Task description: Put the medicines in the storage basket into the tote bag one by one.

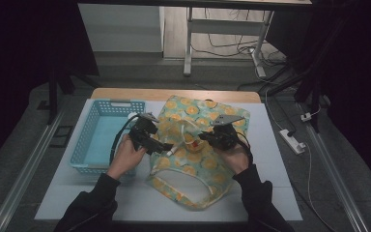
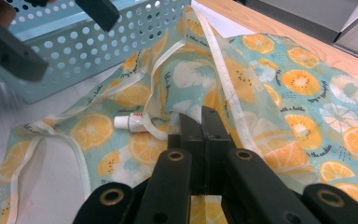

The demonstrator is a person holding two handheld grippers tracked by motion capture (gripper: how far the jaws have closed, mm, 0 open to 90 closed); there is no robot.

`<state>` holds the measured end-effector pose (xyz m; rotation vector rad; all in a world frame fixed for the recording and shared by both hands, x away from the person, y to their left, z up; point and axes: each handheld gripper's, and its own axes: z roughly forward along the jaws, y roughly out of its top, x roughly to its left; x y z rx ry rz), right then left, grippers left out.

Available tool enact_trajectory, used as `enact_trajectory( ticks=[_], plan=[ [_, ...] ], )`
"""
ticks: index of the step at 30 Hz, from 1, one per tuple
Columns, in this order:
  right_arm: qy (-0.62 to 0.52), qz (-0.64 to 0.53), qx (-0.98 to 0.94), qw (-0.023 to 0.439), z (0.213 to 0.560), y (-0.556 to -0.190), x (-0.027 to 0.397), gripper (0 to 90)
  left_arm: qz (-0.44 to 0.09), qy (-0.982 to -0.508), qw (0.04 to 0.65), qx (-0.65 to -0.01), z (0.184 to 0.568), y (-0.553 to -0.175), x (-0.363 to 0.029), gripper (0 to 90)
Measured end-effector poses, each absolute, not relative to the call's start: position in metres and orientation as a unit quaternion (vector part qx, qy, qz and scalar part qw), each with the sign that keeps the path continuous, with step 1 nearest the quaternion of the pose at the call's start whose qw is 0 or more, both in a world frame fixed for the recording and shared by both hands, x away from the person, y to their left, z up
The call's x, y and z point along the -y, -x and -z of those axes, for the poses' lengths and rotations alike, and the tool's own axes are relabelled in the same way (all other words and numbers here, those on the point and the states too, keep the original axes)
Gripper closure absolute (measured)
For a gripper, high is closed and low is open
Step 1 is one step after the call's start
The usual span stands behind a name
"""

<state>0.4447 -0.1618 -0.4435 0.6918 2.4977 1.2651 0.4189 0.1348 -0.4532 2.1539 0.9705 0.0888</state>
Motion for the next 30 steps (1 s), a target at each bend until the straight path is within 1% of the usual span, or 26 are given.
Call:
enact_trajectory(
  ticks=[15,18,24,30],
  plan=[
    [-0.238,-0.432,-0.861,0.126,0.445,-0.445,0.161,90.0,-0.072,-0.822,0.382,-0.415,0.451,-0.425,-0.192,0.0],
    [-0.238,-0.431,-0.861,0.127,0.445,-0.445,0.161,90.0,-0.083,-0.821,0.373,-0.425,0.452,-0.428,-0.204,0.0],
    [-0.238,-0.431,-0.861,0.126,0.446,-0.445,0.161,90.0,-0.1,-0.807,0.367,-0.451,0.455,-0.436,-0.22,0.0],
    [-0.238,-0.431,-0.861,0.127,0.446,-0.446,0.161,90.0,-0.121,-0.802,0.356,-0.463,0.458,-0.449,-0.229,0.0]
  ],
)
